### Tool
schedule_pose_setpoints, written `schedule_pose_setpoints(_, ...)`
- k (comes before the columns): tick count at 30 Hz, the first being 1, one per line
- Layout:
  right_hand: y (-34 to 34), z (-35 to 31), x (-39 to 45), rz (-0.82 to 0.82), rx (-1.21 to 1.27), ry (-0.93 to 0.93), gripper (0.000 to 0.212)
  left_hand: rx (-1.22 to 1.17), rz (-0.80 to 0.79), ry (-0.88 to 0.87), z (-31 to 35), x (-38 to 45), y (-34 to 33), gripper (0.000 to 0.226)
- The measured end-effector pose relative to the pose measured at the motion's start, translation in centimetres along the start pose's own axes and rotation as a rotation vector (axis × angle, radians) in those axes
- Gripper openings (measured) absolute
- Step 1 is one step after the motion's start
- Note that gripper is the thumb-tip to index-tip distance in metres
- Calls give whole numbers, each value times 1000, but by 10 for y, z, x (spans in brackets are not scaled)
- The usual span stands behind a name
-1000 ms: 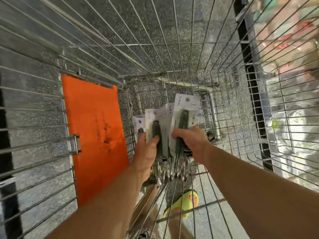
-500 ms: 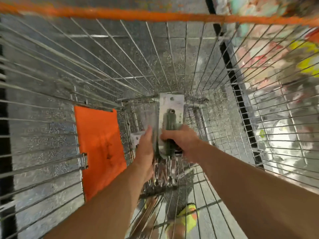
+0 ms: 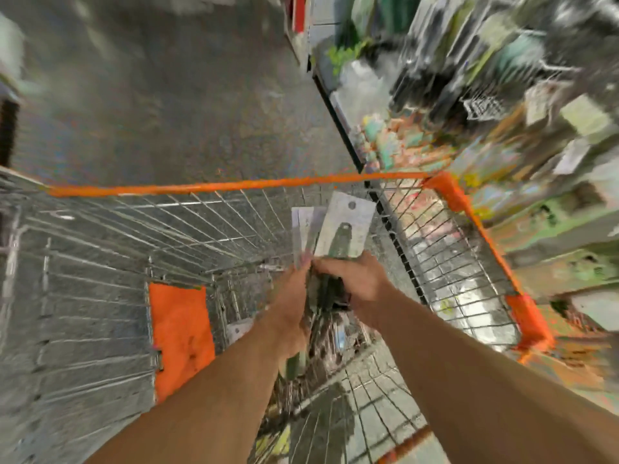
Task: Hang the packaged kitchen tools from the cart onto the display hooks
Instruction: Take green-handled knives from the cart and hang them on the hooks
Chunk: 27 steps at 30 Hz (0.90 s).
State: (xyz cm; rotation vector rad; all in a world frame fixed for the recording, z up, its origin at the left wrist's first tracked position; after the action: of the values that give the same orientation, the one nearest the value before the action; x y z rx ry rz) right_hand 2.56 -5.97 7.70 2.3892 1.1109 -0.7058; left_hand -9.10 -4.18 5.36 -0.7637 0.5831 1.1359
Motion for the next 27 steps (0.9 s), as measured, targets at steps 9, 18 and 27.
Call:
schedule_pose_setpoints(9,105,-104,-75,128,245,203,46,33,-204,-116,51,-82,-115,69)
schedule_pose_setpoints(18,274,-199,-192,378,376,447,31,-18,-407,-247,90,-204,-281,82)
schedule_pose_setpoints(27,440,-232,-352,738,111,717,46,80,-674,-326,76,-339,-413,67)
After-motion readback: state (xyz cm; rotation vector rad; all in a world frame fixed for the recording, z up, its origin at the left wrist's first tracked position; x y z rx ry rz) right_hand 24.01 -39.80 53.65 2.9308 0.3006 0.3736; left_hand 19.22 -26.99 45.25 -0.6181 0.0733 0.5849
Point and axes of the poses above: each hand's wrist, its own x-axis towards the middle knuckle, its own y-axis out of the back of the hand, z = x × y, the point moved 7 cm from there along x, towards the middle knuckle, and after that the axes turned 12 degrees about z, right-handed, at the moved point
